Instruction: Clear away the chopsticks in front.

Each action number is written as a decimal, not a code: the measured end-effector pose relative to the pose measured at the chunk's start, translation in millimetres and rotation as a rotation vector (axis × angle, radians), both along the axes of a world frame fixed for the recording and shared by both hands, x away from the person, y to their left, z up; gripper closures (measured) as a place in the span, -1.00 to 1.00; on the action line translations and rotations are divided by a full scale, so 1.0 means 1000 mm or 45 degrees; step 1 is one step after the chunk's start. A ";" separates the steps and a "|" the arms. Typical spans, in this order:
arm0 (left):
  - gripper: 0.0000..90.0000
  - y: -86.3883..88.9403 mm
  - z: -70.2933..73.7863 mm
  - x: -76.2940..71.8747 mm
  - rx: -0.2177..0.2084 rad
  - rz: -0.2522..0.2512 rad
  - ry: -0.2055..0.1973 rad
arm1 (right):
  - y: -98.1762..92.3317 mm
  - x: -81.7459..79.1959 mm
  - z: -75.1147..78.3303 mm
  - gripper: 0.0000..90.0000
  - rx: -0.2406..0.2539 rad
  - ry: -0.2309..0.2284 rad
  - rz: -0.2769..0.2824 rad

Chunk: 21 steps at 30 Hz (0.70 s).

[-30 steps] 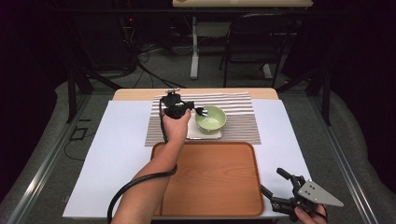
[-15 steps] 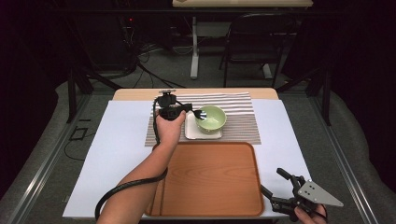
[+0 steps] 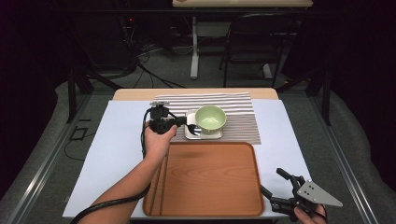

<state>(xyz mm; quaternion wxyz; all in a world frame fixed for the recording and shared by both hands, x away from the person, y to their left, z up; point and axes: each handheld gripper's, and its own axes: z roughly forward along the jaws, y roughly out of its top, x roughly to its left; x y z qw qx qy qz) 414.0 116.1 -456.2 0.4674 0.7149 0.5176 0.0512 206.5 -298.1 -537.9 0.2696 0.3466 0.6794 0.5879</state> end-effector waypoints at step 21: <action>0.82 0.031 -0.020 -0.069 0.116 -0.138 0.117 | 0.001 0.001 -0.001 -0.69 -0.008 0.002 -0.002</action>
